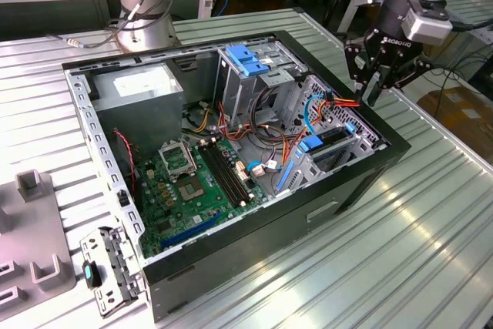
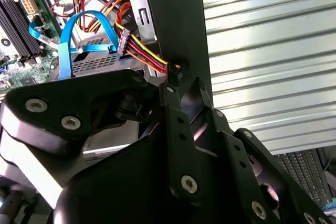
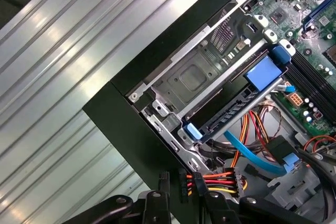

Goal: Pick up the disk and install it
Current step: 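Insert the first disk wire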

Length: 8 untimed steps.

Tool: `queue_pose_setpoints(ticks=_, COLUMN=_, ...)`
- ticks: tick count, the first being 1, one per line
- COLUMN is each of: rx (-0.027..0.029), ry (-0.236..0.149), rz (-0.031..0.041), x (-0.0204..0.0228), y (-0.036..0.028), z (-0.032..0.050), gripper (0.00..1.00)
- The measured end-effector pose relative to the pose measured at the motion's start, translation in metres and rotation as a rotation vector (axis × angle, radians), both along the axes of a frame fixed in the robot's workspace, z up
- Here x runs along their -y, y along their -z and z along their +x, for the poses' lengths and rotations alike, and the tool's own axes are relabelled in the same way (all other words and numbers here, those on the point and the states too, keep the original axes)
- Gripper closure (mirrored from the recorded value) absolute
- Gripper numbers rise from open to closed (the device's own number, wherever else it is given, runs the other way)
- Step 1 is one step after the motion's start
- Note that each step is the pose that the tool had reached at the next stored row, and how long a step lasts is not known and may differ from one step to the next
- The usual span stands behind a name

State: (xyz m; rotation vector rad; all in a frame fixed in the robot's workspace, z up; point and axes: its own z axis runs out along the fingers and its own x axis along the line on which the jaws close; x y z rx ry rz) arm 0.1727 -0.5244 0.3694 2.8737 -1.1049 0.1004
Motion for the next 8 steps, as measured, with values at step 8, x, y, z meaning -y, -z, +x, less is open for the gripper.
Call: queue_pose_setpoints(ticks=8, rx=0.0001, ry=-0.001, rz=0.0164, x=0.0000, y=0.0030, z=0.0016, gripper=0.71)
